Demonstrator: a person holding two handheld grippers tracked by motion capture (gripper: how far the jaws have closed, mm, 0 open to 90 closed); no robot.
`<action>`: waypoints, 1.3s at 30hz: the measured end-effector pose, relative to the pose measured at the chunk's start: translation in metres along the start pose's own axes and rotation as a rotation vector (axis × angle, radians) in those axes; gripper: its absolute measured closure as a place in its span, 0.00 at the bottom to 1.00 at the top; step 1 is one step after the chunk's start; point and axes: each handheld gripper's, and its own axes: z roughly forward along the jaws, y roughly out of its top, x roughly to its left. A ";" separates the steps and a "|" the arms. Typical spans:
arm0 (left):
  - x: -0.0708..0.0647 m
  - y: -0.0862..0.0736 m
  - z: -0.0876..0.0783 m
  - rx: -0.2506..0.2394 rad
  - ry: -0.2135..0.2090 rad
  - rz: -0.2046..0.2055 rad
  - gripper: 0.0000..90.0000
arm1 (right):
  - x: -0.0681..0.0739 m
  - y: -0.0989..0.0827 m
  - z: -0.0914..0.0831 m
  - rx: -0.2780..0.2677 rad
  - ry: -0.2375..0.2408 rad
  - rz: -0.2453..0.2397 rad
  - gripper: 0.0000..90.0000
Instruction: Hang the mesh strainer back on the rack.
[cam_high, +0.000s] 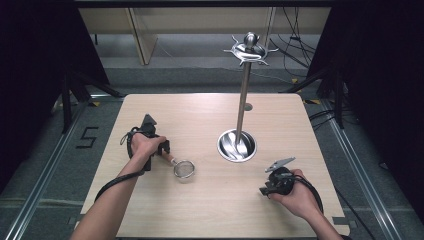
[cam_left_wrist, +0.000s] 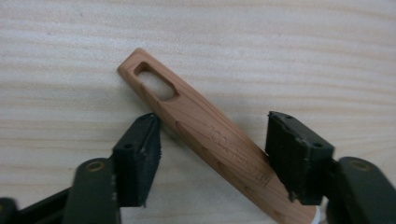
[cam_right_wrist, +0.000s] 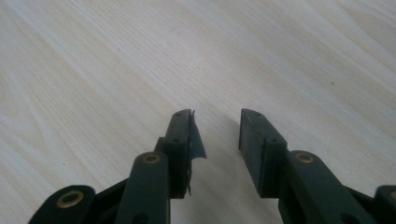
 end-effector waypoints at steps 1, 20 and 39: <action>-0.002 -0.001 -0.001 0.014 0.018 0.042 0.52 | 0.000 0.000 0.000 0.000 0.000 0.000 0.72; -0.019 -0.007 0.003 0.001 0.058 0.192 0.74 | -0.001 0.001 0.001 0.005 0.006 -0.001 0.72; -0.009 -0.027 -0.005 0.118 0.057 0.269 0.58 | -0.001 0.000 0.000 -0.011 0.012 -0.002 0.70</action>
